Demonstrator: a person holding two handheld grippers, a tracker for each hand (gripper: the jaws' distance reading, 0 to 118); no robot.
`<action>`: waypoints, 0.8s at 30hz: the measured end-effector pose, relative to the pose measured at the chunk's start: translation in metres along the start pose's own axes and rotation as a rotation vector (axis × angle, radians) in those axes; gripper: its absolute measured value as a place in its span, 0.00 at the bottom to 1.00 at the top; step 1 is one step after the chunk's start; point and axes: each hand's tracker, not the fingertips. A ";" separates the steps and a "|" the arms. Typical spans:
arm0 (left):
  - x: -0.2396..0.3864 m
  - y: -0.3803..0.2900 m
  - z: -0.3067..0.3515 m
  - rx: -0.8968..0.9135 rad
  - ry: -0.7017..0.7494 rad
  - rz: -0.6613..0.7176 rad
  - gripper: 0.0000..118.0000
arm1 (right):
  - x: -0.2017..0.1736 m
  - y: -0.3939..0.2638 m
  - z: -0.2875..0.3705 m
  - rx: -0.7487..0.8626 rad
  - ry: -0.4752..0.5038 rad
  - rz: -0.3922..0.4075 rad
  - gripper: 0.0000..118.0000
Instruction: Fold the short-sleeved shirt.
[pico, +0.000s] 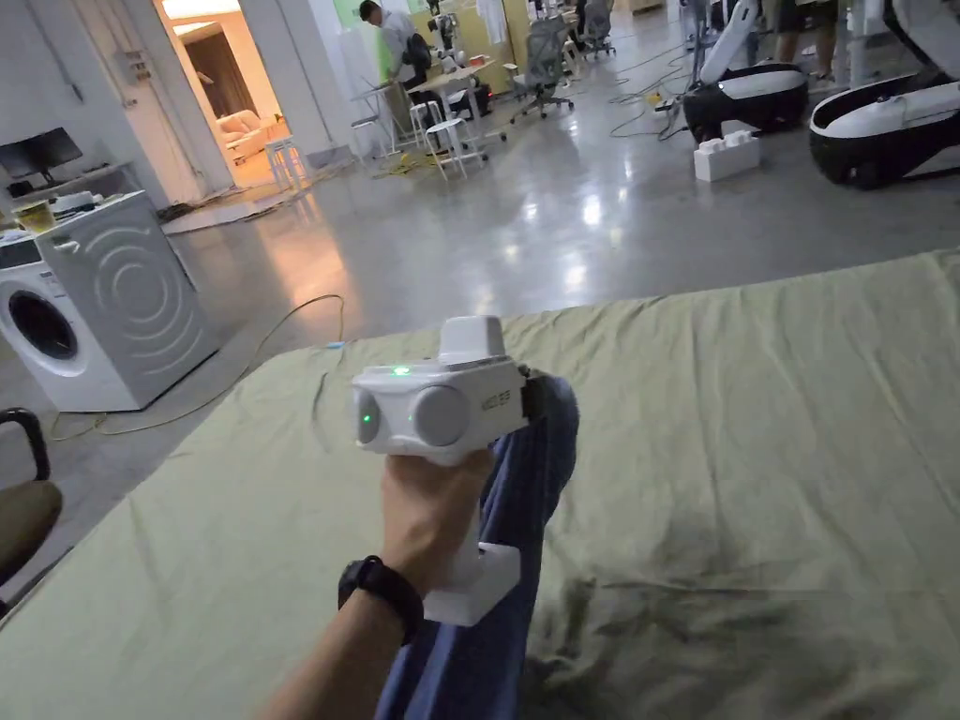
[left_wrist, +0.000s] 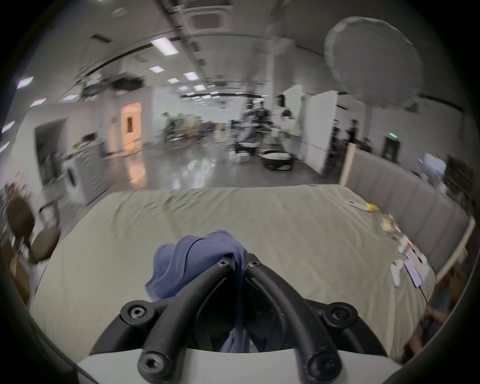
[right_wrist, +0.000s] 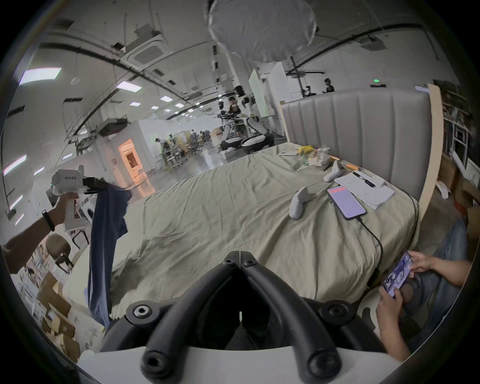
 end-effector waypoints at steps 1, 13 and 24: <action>0.025 -0.001 -0.006 -0.001 -0.046 -0.034 0.04 | 0.003 0.000 0.002 0.002 -0.010 -0.012 0.00; 0.355 -0.212 -0.011 -0.309 -0.735 -0.151 0.04 | 0.029 -0.006 0.032 0.017 -0.088 -0.021 0.00; 0.321 -0.206 0.041 -0.240 -0.684 -0.079 0.65 | 0.006 -0.007 0.020 0.010 -0.020 0.030 0.00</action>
